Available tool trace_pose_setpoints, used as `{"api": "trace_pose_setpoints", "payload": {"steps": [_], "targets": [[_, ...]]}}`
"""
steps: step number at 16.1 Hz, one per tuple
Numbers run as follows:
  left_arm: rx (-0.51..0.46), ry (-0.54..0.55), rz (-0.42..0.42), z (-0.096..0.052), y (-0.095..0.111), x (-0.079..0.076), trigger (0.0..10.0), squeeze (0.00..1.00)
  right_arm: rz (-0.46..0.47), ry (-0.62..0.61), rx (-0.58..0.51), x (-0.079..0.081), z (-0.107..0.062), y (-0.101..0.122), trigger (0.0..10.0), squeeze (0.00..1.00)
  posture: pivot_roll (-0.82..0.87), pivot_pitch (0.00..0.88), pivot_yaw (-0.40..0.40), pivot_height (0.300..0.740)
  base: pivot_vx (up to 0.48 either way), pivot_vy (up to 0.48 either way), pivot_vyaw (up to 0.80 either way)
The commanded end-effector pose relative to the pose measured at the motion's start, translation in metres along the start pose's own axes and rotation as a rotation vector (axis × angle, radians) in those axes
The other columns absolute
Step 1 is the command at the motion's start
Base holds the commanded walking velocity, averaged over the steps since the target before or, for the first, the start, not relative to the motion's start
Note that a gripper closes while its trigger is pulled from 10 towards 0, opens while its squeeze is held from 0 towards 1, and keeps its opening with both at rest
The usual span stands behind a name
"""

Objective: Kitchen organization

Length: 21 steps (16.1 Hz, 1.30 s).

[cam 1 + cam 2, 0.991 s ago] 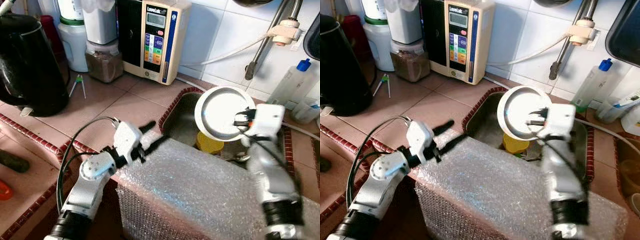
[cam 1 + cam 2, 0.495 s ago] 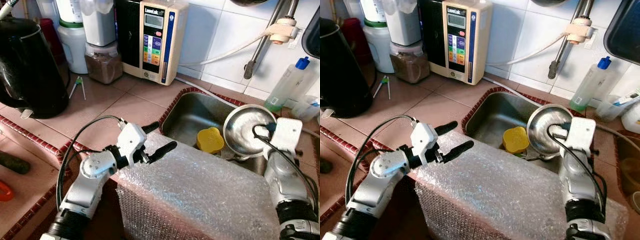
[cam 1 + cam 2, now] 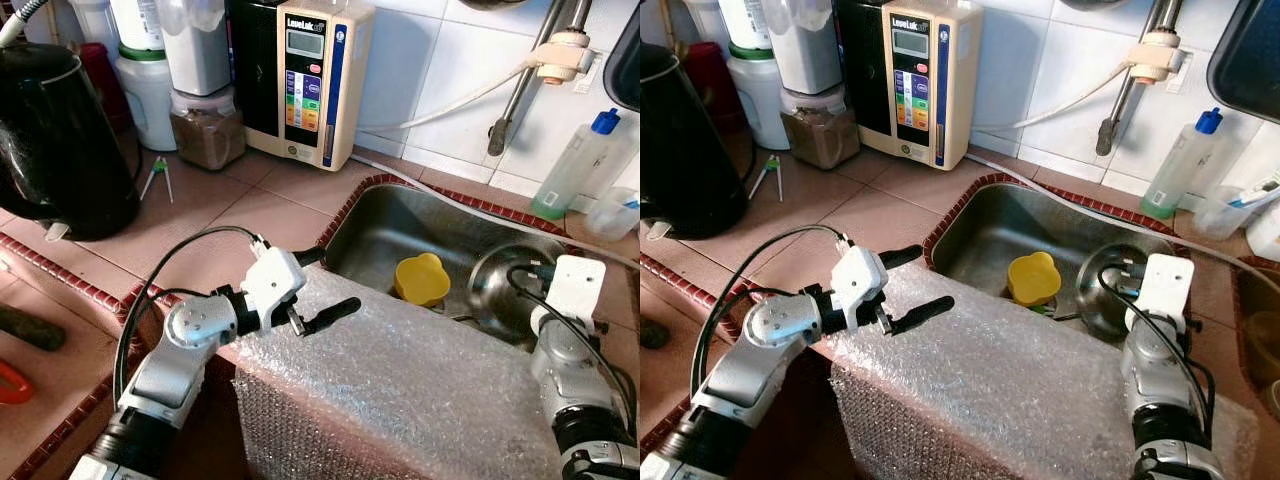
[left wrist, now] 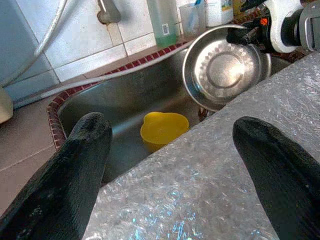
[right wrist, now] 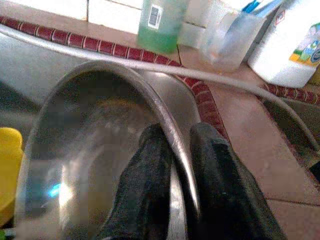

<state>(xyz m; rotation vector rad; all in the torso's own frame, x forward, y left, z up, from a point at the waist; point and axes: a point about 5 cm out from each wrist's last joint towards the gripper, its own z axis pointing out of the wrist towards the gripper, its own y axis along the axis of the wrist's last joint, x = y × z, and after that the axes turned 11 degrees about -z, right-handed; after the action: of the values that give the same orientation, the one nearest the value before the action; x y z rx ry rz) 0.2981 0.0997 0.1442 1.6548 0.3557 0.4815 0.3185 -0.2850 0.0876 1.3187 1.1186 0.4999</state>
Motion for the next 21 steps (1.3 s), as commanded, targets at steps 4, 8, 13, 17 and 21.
{"api": "trace_pose_setpoints", "payload": {"steps": [4,8,13,17,21], "targets": [[0.026,-0.045,0.023,0.004,0.003,-0.003,10.0,1.0,0.023,-0.035,-0.008,-0.005,0.003,0.002,10.0,1.0,0.16,0.0,-0.031,0.74,0.0,0.0,0.0],[0.036,-0.05,0.028,0.005,0.003,-0.003,10.0,1.0,0.001,-0.028,-0.014,-0.005,0.004,0.003,10.0,1.0,0.16,0.0,-0.032,0.74,0.0,0.0,0.0],[0.027,-0.046,0.017,0.009,0.003,-0.006,10.0,1.0,-0.073,-0.032,-0.096,-0.006,0.004,0.012,10.0,1.0,0.16,0.0,-0.037,0.74,0.0,0.0,0.0],[0.022,-0.037,0.016,0.012,0.002,-0.007,10.0,1.0,-0.01,0.032,-0.019,-0.005,0.012,0.015,10.0,1.0,0.16,0.0,-0.049,0.74,0.0,0.0,0.0],[0.017,-0.024,0.021,0.013,0.002,-0.006,10.0,1.0,-0.031,0.057,0.14,-0.008,0.014,-0.004,10.0,1.0,0.16,0.0,-0.056,0.74,0.0,0.0,0.0]]}}
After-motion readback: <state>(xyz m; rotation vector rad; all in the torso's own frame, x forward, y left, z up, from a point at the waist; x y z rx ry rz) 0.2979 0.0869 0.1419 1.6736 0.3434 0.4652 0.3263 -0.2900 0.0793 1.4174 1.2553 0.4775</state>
